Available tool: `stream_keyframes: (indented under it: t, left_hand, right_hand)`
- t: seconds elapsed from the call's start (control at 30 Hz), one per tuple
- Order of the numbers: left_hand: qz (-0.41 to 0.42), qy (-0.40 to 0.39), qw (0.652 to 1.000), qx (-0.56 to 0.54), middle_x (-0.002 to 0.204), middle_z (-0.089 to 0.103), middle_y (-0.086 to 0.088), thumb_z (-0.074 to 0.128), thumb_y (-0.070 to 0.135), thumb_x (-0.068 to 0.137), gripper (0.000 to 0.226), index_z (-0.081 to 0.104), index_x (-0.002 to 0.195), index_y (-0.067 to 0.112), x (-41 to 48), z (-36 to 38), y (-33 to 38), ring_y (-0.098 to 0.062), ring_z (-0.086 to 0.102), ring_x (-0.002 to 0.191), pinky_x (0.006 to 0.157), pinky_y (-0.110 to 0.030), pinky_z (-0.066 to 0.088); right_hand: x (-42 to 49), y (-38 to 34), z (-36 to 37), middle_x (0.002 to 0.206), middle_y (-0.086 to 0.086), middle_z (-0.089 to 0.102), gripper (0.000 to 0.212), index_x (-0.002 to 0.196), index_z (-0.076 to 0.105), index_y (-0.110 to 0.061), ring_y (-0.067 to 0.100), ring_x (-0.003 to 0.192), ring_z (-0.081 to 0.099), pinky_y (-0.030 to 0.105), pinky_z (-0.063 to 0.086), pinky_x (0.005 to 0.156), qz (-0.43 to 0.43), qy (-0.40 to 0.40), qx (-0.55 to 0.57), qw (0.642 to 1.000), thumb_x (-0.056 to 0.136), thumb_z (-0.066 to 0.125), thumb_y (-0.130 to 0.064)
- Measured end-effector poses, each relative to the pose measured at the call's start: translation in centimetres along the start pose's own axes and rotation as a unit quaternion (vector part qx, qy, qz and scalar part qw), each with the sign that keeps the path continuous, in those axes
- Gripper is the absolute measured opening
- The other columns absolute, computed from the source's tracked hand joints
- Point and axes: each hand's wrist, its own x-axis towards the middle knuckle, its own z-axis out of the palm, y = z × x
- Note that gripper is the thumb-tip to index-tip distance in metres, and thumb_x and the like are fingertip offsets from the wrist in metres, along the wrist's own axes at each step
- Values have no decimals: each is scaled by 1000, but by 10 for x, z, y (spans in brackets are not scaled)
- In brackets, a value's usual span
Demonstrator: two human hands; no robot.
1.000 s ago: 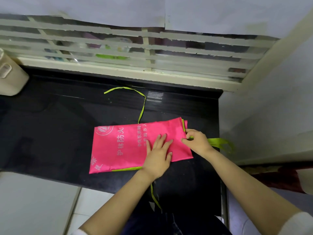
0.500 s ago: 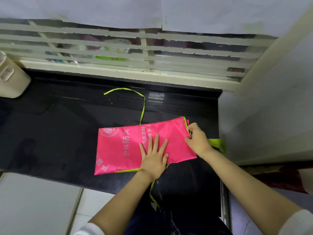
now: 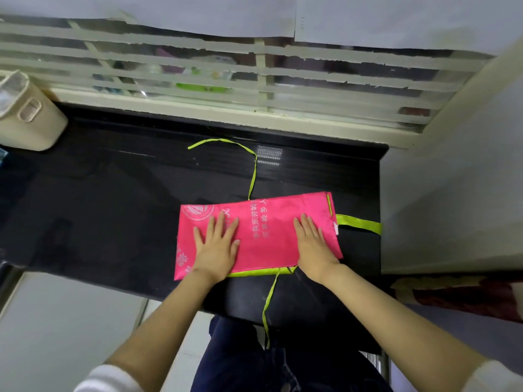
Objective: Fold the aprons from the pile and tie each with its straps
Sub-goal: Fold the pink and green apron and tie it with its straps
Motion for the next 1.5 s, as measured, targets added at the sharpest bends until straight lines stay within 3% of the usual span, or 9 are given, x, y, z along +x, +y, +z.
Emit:
stream_keyframes:
  t: [0.23,0.5,0.63,0.77,0.87,0.97,1.07,1.3,1.5]
  left_hand:
    - [-18,-21,998,63,159,-5,-3,15,58,93,64,2,150,35,-16,-8,-41,-28,-1,145,107,-58,22]
    - [45,-54,991,112,154,18,-7,35,26,98,54,17,150,24,-34,-30,-23,-28,55,114,78,-35,48]
    - [147,-38,979,137,155,16,-8,34,6,96,51,27,146,13,-18,-36,-20,-25,41,130,95,-35,41]
    - [248,-25,964,88,159,1,-3,37,9,98,57,19,150,22,-3,-30,0,-25,1,146,119,-43,6]
    - [261,-94,956,100,159,-10,0,39,22,100,58,12,150,30,1,-23,22,-28,-15,145,112,-61,-1]
    - [235,-137,954,127,158,-17,-1,37,29,101,61,2,150,35,1,-15,33,-30,-17,144,111,-65,2]
    - [219,-124,953,166,157,-20,-2,33,31,102,61,-6,149,36,-3,-10,38,-31,-16,144,111,-65,7]
    - [148,-107,973,140,158,-12,-6,30,31,103,57,-2,150,36,-21,-2,70,-34,-3,144,107,-61,21]
    - [118,-83,982,119,154,3,-9,36,37,100,58,6,149,38,-37,11,120,-31,15,137,98,-53,38]
  right_hand:
    - [9,-2,-5,158,9,-12,76,150,-4,-7,20,145,-14,38,-4,119,19,-15,13,1000,98,36,-46]
    - [33,-10,-15,157,17,-1,82,150,5,-8,32,146,-1,43,2,119,92,85,-49,991,92,49,-47]
    - [1,-30,11,153,19,19,72,146,24,-3,32,140,23,41,21,116,91,210,84,970,89,61,-27]
    - [-35,-34,40,145,17,36,70,141,33,0,32,129,41,43,37,105,146,272,120,944,83,69,-19]
    - [-52,-33,53,143,13,35,68,144,28,-6,27,125,45,37,43,100,183,252,200,929,87,64,-12]
    - [-65,-32,62,133,5,37,55,143,27,-11,22,108,54,28,48,80,185,206,295,914,94,50,-3]
    - [-74,-20,62,120,-4,37,54,139,32,-12,20,119,49,23,41,86,184,149,410,881,91,37,12]
    - [-96,37,42,109,9,55,26,122,50,-8,27,96,57,35,43,76,190,172,231,938,97,45,-7]
    - [-110,88,14,111,12,52,20,109,55,-8,34,95,55,36,38,71,266,201,143,932,95,43,-4]
